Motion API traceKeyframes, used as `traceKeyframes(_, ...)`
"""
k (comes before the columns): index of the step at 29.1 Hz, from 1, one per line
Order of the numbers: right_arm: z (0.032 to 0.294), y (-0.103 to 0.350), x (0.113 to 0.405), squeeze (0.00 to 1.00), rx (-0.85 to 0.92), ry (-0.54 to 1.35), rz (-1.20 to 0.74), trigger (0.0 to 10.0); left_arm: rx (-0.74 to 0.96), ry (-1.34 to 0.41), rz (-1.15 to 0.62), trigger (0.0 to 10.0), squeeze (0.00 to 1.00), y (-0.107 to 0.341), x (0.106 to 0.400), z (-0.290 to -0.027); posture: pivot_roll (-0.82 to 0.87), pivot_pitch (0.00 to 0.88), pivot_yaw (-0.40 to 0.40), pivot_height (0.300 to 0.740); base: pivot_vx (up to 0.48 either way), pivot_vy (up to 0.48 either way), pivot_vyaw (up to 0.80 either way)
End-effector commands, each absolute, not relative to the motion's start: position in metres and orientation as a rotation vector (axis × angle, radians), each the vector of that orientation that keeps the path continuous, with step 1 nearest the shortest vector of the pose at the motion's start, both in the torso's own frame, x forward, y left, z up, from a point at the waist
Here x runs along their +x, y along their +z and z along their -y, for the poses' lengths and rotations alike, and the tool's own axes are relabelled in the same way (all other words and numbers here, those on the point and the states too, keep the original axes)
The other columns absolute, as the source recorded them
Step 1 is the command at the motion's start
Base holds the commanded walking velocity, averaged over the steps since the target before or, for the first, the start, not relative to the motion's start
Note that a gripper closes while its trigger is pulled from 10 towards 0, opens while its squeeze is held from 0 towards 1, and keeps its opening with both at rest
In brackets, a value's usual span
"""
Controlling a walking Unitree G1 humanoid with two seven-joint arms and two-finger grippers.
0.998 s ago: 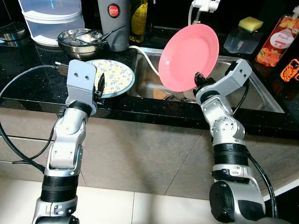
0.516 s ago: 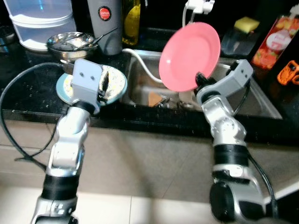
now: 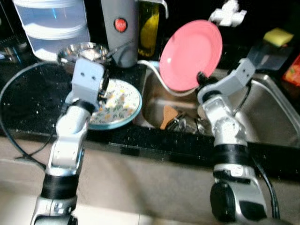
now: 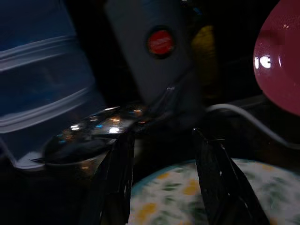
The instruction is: Kitchen organization
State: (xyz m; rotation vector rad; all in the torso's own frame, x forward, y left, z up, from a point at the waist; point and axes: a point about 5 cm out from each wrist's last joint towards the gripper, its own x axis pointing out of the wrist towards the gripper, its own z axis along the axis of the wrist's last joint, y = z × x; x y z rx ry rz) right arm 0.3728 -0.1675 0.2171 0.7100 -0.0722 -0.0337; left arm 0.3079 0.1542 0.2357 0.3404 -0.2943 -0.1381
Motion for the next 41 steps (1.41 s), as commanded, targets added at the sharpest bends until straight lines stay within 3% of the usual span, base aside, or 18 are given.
traceKeyframes(1,0.166,0.218,0.372,0.00,0.706,-0.032,0.079,10.0,0.357,-0.137,0.274,10.0,0.00,0.232,0.307,-0.157,0.21,0.000,-0.069,0.740,0.000,0.000,0.00)
traceKeyframes(11,0.166,0.216,0.373,0.00,0.696,-0.036,0.074,10.0,0.358,-0.158,0.269,10.0,0.00,0.231,0.307,-0.153,0.21,0.000,-0.069,0.740,0.000,0.000,0.00)
traceKeyframes(19,0.168,0.219,0.378,0.00,0.566,-0.068,0.056,10.0,0.357,-0.161,0.272,10.0,0.00,0.232,0.307,-0.153,0.21,0.000,-0.069,0.740,0.000,0.000,0.00)
traceKeyframes(23,0.192,0.221,0.392,0.00,0.429,-0.178,-0.040,10.0,0.362,-0.165,0.269,10.0,0.00,0.233,0.306,-0.152,0.22,0.000,-0.079,0.740,0.000,0.000,0.00)
traceKeyframes(30,0.231,0.199,0.394,0.00,0.511,-0.270,-0.188,10.0,0.374,-0.147,0.239,10.0,0.00,0.228,0.296,-0.156,0.24,0.019,-0.099,0.740,0.000,0.000,0.00)
traceKeyframes(41,0.238,0.176,0.392,0.00,0.631,-0.206,-0.359,10.0,0.368,-0.116,0.170,10.0,0.00,0.234,0.281,-0.168,0.30,0.092,-0.086,0.740,0.000,0.000,0.00)
